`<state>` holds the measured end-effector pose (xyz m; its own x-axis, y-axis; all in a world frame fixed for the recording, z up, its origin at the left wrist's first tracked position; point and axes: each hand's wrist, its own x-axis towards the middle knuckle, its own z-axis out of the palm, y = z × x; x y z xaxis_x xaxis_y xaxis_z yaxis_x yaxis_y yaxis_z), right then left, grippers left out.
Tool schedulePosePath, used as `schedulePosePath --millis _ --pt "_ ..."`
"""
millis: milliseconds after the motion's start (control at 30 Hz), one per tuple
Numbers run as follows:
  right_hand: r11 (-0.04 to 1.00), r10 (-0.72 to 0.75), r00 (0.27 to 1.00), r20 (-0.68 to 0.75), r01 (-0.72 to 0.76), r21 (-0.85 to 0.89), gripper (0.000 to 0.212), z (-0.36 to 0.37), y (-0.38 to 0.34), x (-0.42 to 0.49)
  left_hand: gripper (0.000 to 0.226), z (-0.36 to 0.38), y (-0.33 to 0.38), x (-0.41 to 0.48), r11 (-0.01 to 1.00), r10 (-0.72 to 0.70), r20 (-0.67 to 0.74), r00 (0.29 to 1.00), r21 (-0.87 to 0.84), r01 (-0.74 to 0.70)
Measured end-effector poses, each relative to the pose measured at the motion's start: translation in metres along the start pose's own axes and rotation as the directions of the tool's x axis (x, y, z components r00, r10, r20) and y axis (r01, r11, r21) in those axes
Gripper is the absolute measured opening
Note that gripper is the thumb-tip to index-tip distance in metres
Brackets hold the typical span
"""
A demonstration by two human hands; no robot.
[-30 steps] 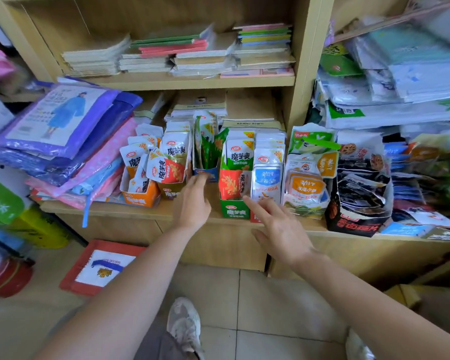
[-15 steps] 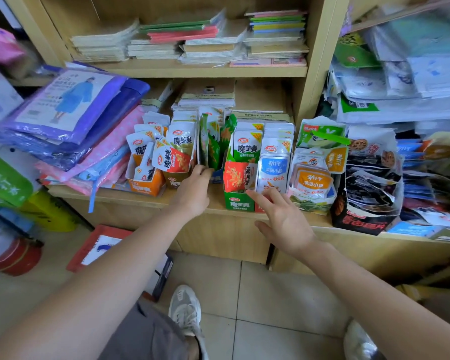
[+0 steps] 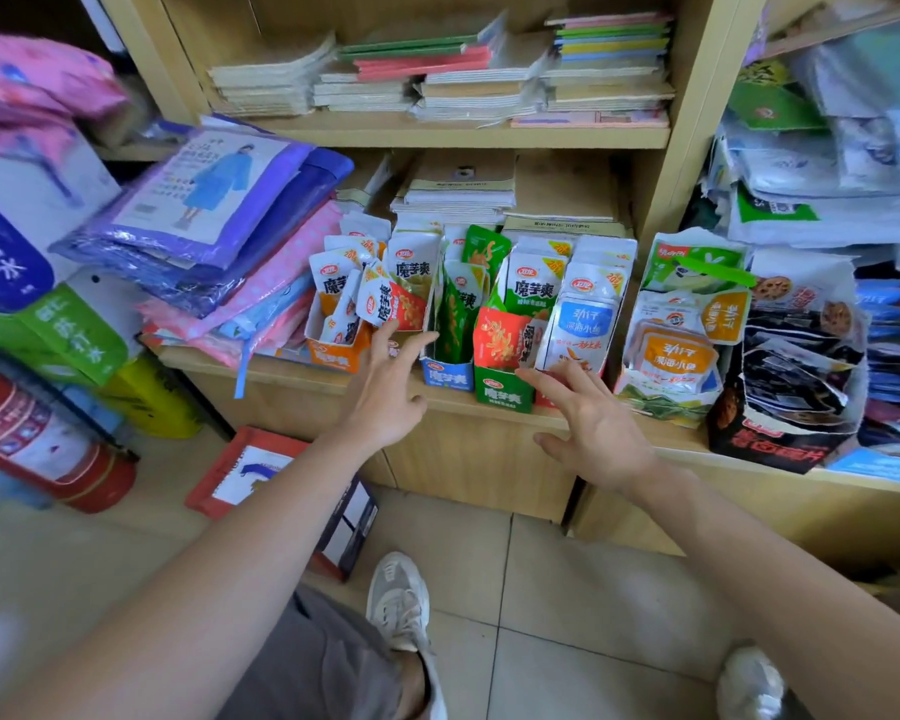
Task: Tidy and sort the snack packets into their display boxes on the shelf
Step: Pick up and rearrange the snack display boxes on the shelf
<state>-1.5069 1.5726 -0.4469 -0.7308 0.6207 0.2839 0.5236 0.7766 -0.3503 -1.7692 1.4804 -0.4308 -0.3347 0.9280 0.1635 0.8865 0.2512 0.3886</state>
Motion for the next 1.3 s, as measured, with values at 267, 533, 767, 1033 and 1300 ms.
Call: schedulePosePath --millis 267,533,767,1033,1300 --pt "1.0 -0.015 1.0 0.001 0.015 0.01 0.084 0.002 0.006 0.008 0.055 0.011 -0.01 0.01 0.996 0.022 -0.002 1.0 0.092 -0.021" --pt "1.0 -0.002 1.0 -0.01 0.002 -0.024 0.079 0.0 0.001 0.007 0.047 0.008 -0.011 -0.008 0.997 0.051 -0.066 0.997 0.063 -0.046" --pt "0.998 -0.022 1.0 -0.02 0.02 -0.06 0.077 -0.004 0.0 0.001 0.058 0.004 -0.003 -0.019 1.0 0.014 -0.038 0.999 0.014 -0.013" --pt "0.993 -0.002 1.0 -0.014 0.004 0.12 0.082 -0.019 0.002 -0.022 0.035 -0.011 0.051 -0.032 0.993 0.096 -0.351 0.932 -0.035 -0.116" --pt "0.843 0.532 0.582 -0.615 -0.431 0.321 0.042 -0.054 0.029 -0.101 0.023 0.034 0.135 -0.027 0.854 0.498 -0.254 0.829 -0.021 -0.519"
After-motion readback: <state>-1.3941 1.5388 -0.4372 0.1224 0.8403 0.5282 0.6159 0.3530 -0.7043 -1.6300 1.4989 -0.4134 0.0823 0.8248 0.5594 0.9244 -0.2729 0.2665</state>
